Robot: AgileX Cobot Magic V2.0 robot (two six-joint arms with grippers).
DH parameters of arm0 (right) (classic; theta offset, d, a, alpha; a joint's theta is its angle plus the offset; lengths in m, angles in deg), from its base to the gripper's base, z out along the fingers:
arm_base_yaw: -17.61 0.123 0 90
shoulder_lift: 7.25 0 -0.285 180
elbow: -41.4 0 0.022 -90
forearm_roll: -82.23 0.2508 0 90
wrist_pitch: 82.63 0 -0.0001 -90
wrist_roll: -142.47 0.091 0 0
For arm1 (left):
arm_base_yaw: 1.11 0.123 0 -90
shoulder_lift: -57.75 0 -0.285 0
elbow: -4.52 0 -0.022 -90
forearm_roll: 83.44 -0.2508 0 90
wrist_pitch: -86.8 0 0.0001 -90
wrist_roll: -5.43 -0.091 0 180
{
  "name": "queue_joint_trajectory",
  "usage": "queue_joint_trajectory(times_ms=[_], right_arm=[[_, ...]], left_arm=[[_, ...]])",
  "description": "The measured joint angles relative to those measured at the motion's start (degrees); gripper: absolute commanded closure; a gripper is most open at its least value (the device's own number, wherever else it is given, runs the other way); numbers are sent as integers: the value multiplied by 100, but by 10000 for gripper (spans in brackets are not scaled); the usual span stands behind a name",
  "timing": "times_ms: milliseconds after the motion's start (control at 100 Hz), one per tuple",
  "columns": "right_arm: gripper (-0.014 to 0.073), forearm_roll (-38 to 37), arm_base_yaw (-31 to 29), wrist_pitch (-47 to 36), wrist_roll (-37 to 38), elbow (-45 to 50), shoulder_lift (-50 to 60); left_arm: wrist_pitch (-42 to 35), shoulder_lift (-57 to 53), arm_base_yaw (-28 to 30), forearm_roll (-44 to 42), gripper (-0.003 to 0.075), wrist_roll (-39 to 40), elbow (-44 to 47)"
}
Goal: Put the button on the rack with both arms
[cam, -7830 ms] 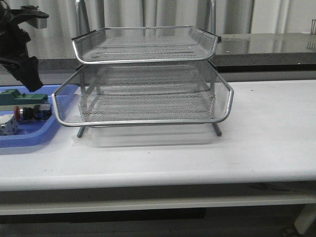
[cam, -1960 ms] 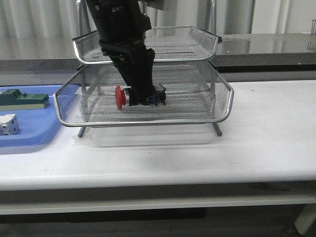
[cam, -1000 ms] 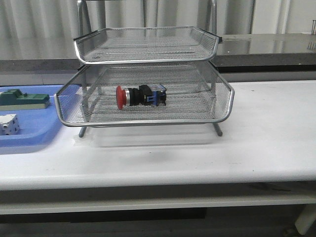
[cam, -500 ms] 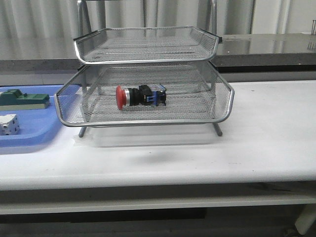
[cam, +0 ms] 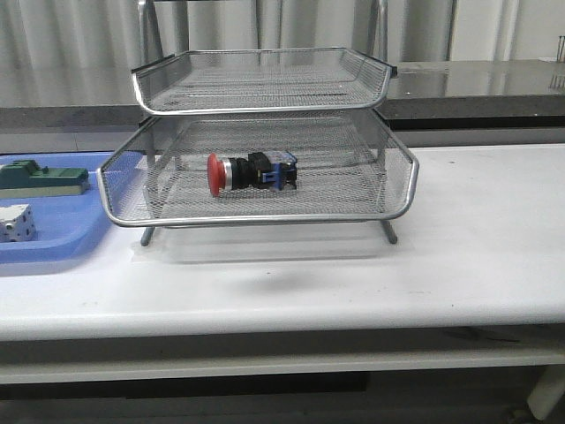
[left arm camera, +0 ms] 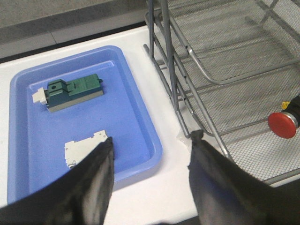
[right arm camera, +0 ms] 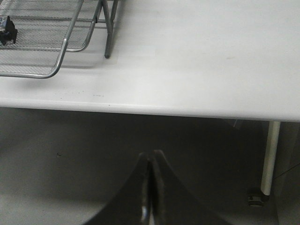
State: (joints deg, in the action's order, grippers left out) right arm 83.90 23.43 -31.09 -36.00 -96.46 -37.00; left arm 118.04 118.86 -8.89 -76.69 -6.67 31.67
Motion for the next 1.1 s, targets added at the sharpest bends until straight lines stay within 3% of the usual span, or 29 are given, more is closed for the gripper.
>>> queue_joint_trajectory(times_ms=[360, 750, 890, 1100], right_arm=[[664, 0, 0, 0, 0, 0, 0], [664, 0, 0, 0, 0, 0, 0], [664, 0, 0, 0, 0, 0, 0], [664, 0, 0, 0, 0, 0, 0]], left_arm=[[-1762, -2082, 0, 73, 371, 16, 2165], [-2025, -3419, 5, 94, 400, 16, 3035], [-2047, -3458, 5, 94, 497, 16, 3070], [-2047, -3458, 5, 94, 741, 16, 3070]])
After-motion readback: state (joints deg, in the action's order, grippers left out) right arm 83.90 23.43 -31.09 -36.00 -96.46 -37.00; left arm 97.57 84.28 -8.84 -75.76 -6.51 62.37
